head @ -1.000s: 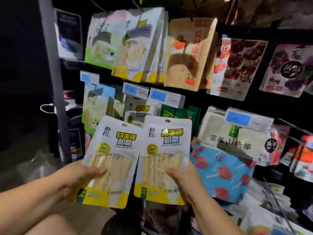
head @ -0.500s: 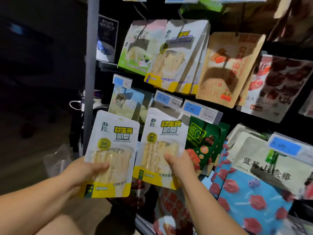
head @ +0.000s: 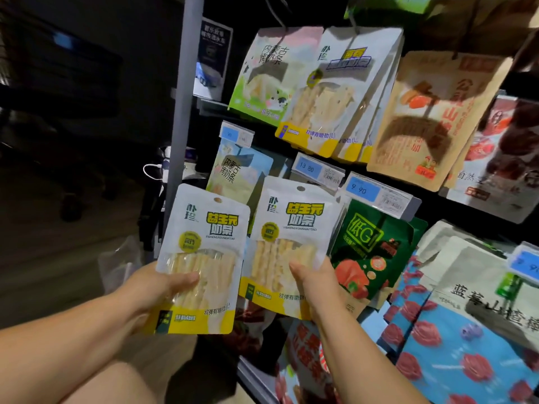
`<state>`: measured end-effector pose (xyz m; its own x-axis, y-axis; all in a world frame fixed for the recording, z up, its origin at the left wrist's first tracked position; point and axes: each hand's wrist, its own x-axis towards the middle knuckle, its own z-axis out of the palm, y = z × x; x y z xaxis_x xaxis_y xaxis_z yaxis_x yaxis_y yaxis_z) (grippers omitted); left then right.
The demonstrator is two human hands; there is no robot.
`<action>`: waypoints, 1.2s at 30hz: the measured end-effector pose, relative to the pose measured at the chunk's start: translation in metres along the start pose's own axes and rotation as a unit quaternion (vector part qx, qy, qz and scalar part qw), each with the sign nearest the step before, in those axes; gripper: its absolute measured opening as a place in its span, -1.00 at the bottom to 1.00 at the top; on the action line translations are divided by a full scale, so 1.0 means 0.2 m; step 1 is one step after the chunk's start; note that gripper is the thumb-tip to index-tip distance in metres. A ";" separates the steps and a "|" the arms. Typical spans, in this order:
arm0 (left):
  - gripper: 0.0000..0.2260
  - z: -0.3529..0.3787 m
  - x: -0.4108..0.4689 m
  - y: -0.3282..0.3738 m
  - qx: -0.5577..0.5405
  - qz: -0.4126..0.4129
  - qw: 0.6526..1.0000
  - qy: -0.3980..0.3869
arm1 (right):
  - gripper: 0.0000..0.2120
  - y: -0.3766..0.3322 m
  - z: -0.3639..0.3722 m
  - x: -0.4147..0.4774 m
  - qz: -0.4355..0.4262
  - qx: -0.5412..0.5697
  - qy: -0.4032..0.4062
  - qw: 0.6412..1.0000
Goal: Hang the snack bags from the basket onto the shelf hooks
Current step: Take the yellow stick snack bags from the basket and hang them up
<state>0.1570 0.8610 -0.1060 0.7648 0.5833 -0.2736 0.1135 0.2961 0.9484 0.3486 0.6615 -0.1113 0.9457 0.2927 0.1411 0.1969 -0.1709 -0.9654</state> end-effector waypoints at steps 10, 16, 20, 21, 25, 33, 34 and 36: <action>-0.73 -0.01 0.01 0.00 -0.017 -0.006 1.000 -0.006 | -0.58 -0.04 0.05 0.09 0.030 0.061 0.059 0.996; -0.71 -0.01 0.01 0.00 -0.014 -0.002 1.000 -0.012 | -0.53 -0.04 0.03 0.18 0.064 -0.007 0.093 0.994; -0.75 0.00 0.01 0.00 -0.015 -0.010 1.000 -0.017 | -0.45 -0.04 0.04 0.21 0.104 -0.045 0.099 0.989; -0.76 0.01 0.01 0.01 -0.012 -0.012 1.000 -0.020 | -0.48 -0.03 0.03 0.22 0.110 -0.048 0.102 0.988; -0.76 0.05 0.00 0.01 0.003 -0.013 0.999 -0.038 | -0.79 -0.03 0.00 0.14 0.095 -0.101 0.191 0.972; -0.77 0.10 -0.03 0.01 -0.010 -0.021 0.995 -0.093 | -0.78 -0.10 0.03 -0.17 -0.018 -0.063 0.091 0.994; -0.77 0.11 -0.03 0.02 -0.015 -0.017 0.995 -0.094 | -0.75 -0.10 0.04 -0.19 0.004 -0.039 0.028 0.999; -0.75 0.14 -0.03 0.02 -0.021 -0.016 0.995 -0.100 | -0.70 -0.12 0.07 -0.23 0.076 0.035 -0.083 0.993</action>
<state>0.1703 0.8369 -0.0948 0.8728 0.4123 -0.2613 0.1157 0.3453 0.9313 0.2965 0.6648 -0.0977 0.9061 0.4212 -0.0392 0.0322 -0.1609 -0.9864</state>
